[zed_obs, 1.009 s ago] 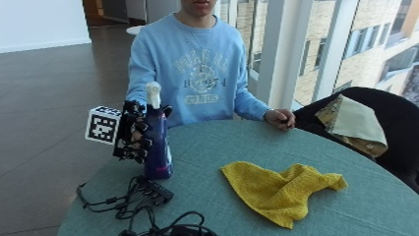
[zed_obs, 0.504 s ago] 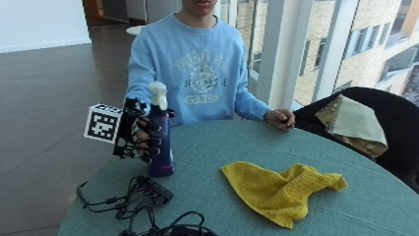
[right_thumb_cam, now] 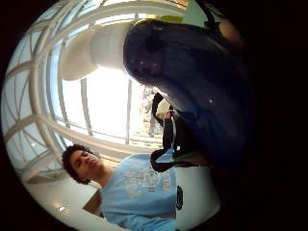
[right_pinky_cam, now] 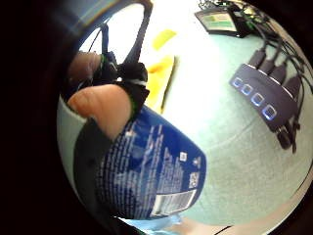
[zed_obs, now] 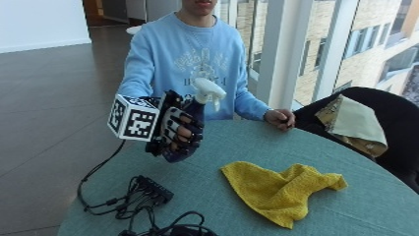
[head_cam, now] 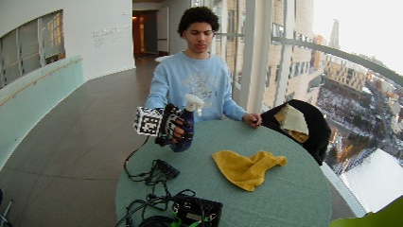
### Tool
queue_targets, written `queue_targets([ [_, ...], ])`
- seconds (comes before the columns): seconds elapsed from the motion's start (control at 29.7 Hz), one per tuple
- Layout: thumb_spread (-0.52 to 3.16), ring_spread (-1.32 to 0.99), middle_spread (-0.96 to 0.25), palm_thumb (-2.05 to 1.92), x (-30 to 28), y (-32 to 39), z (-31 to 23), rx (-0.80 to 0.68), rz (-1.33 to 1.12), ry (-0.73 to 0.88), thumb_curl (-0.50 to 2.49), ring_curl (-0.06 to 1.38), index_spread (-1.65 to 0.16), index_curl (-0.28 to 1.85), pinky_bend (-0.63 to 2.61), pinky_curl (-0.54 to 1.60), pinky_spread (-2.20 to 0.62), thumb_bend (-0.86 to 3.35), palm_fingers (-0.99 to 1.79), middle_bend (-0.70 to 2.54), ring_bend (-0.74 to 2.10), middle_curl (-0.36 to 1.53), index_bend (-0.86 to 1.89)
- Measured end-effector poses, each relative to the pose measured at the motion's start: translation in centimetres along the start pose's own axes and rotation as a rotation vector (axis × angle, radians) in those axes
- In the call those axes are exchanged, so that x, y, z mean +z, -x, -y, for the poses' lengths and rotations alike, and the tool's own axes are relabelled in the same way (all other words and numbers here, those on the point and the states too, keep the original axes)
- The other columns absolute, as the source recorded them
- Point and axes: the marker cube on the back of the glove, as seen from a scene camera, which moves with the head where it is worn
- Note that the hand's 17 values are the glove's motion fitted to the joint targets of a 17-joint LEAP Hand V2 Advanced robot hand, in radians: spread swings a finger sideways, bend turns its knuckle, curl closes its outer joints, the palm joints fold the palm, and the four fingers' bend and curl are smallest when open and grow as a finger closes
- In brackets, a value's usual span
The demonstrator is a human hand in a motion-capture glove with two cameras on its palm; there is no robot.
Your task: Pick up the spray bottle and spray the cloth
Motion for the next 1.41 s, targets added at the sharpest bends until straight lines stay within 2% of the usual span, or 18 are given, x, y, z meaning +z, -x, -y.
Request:
queue_targets([
  [0.2, 0.99, 0.03, -0.07, 0.78, 1.9, 0.5, 3.0, 0.118, -0.013, 0.201, 0.44, 0.39, -0.25, 0.27, 0.20, 0.34, 0.29, -0.03, 0.94, 0.26, 0.48, 0.42, 0.10],
  [0.64, 1.05, 0.04, -0.06, 0.73, 3.7, 0.8, 5.0, 0.255, -0.114, 0.349, 0.43, 0.39, -0.22, 0.26, 0.20, 0.35, 0.29, -0.03, 0.95, 0.26, 0.48, 0.43, 0.10],
  [1.41, 1.09, 0.07, -0.04, 0.71, 4.9, 0.6, 6.2, 0.312, -0.155, 0.399, 0.43, 0.39, -0.19, 0.24, 0.23, 0.36, 0.29, -0.02, 0.97, 0.24, 0.48, 0.45, 0.10],
])
